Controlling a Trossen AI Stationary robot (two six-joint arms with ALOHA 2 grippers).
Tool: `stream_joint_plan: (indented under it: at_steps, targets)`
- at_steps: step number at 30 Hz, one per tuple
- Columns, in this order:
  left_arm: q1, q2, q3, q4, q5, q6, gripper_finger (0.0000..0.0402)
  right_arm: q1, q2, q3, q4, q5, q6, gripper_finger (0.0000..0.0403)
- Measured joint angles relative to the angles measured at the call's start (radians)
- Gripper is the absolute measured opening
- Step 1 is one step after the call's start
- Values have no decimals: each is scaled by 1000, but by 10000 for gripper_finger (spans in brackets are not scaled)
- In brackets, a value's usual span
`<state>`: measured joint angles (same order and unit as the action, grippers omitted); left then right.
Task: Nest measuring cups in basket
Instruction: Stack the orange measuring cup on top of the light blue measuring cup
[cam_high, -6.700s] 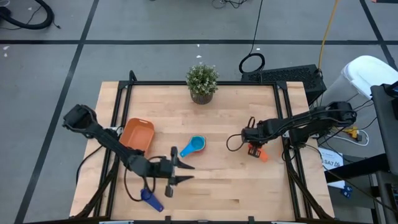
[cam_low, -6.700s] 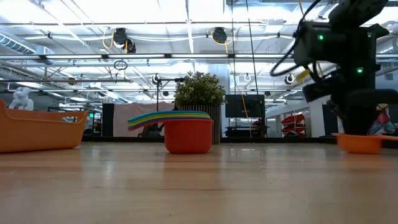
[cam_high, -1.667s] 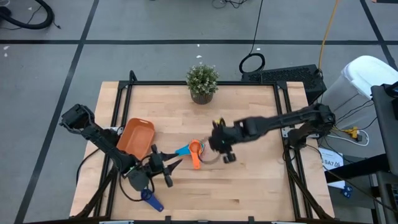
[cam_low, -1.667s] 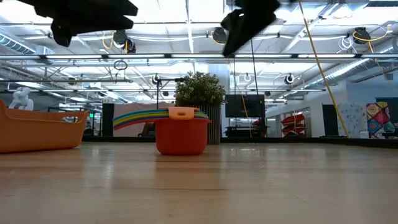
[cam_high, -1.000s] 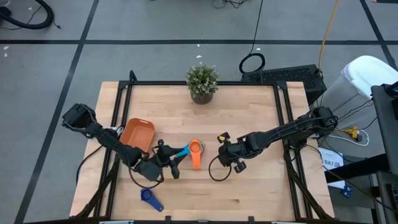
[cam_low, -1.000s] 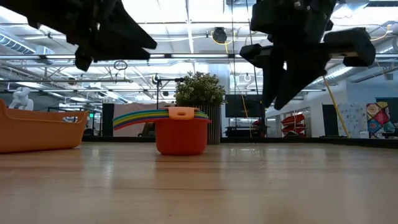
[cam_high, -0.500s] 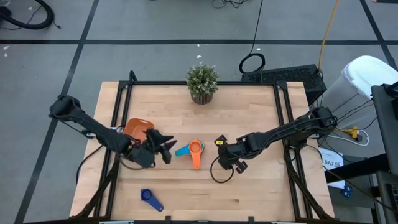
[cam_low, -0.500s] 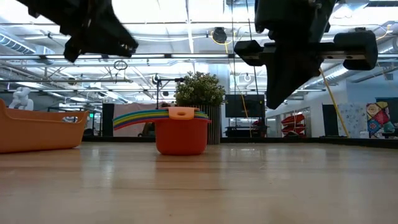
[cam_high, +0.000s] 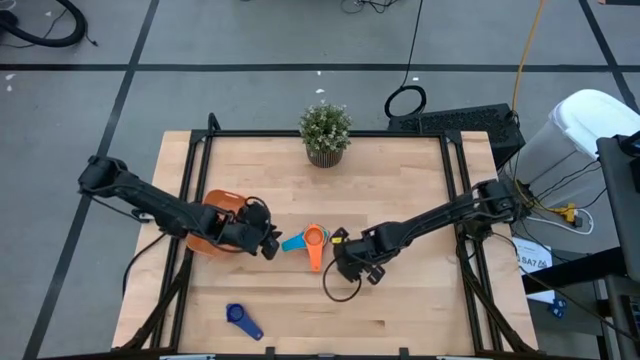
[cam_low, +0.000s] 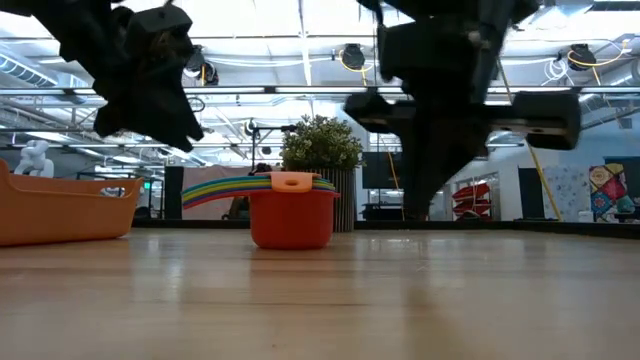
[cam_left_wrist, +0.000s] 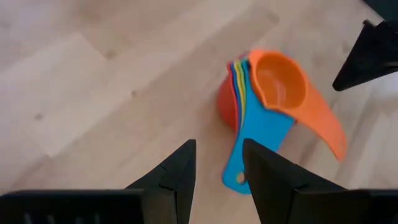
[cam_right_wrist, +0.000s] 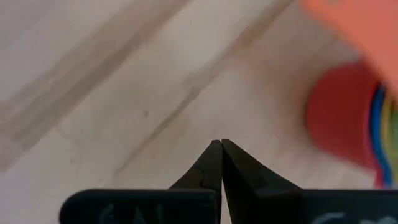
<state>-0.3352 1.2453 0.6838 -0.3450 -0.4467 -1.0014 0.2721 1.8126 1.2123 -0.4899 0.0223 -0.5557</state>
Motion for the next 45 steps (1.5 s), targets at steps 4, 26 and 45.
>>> stream_joint_plan:
  at_steps: [4,26,45]
  targets:
    - [34,0,0,-16,97,22,133,5,58,92,-26,-2,-26,0]
    - [89,0,0,-147,60,-22,133,0,171,187,245,-28,-66,0]
    - [74,21,0,-106,-3,4,133,-4,203,187,373,-21,-107,0]
